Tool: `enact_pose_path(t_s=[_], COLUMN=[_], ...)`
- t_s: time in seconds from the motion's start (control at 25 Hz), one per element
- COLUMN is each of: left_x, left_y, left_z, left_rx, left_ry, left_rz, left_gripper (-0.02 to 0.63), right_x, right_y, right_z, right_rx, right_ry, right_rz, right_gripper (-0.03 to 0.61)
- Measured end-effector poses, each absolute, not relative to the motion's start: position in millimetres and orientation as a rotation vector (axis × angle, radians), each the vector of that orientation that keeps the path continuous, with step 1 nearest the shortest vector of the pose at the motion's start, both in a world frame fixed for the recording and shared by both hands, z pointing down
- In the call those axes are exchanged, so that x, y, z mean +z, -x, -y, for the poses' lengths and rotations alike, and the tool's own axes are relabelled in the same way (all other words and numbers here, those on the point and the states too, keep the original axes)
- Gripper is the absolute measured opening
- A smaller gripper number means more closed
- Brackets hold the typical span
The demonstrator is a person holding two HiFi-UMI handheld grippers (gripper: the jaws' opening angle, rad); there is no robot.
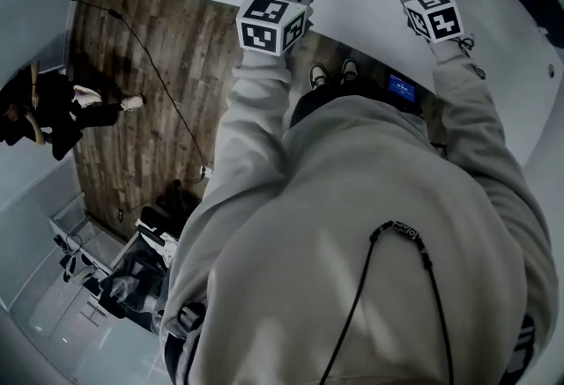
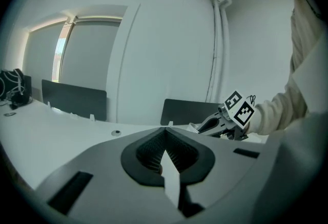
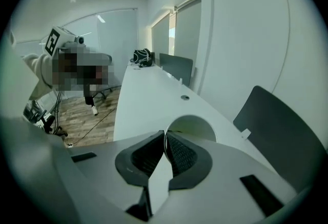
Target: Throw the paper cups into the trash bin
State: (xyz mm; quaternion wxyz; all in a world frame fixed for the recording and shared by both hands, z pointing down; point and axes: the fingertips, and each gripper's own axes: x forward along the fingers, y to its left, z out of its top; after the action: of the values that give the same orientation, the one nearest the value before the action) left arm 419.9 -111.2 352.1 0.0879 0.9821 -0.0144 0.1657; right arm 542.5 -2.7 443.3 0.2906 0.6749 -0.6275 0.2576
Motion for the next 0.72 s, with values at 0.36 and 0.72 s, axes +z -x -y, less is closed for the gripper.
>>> enact_pose_path(t_s=[0.36,0.72], left_x=[251.2,175.2], left_y=[-445.5,-484.4], left_z=[126.6,115.0], left_rx=[0.307,0.140], left_ry=[-3.054,-3.138], left_rz=[0.011,-0.002], left_gripper=[-0.005,-0.005], right_x=[284.4,170.6], right_y=[-575.5,-586.8], right_z=[21.7,24.7], right_rx=[0.401,0.162], right_ry=[-1.996,-2.024], right_rz=[1.699,1.780], right_gripper=[0.038,0.038])
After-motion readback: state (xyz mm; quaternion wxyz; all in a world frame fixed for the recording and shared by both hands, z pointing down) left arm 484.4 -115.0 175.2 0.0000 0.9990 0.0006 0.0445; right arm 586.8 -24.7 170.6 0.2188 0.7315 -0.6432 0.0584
